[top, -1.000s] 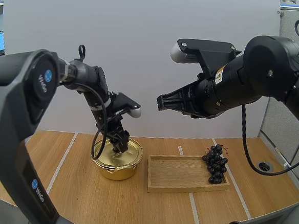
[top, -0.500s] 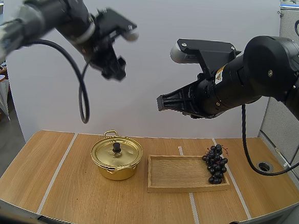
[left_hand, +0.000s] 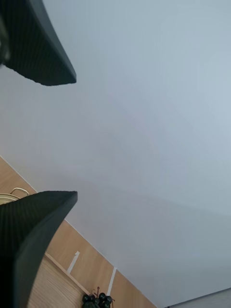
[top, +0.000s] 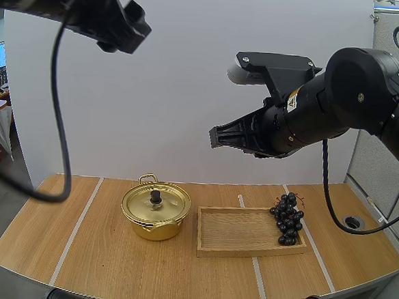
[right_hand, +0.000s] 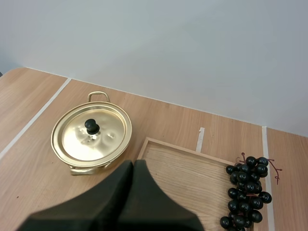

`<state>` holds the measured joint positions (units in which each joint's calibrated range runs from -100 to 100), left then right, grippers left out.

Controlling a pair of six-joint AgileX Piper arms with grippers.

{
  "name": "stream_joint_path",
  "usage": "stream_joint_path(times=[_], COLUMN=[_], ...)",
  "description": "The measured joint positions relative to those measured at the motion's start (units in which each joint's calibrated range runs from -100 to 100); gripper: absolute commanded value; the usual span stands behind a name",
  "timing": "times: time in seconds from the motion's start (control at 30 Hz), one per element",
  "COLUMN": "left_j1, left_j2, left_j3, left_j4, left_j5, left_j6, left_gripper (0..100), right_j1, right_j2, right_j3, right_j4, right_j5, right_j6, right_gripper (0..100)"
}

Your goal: Open the pot, put the pineapple inside, and close it

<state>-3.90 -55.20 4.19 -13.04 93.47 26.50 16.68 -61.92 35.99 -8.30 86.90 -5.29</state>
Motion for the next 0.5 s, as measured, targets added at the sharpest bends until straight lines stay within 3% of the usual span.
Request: stream_joint_path(times=[0.13, 0.17, 0.5], left_j1=[0.00, 0.00, 0.00], left_j2=[-4.48, -4.66, -5.55], left_j3=[-0.16, -0.16, 0.17], left_j4=[0.00, 0.00, 0.00], left_j5=[5.54, 5.54, 5.90], left_j6=[-3.74, -3.86, -6.02], left_gripper=[10, 0, 0], right_j1=[0.00, 0.00, 0.00], right_j2=[0.00, 0.00, 0.00], right_j3=[0.00, 0.00, 0.00], right_j4=[0.10, 0.10, 0.10], right_j5=[0.00, 0.00, 0.00], right_j6=[0.00, 0.00, 0.00], right_gripper=[0, 0, 0])
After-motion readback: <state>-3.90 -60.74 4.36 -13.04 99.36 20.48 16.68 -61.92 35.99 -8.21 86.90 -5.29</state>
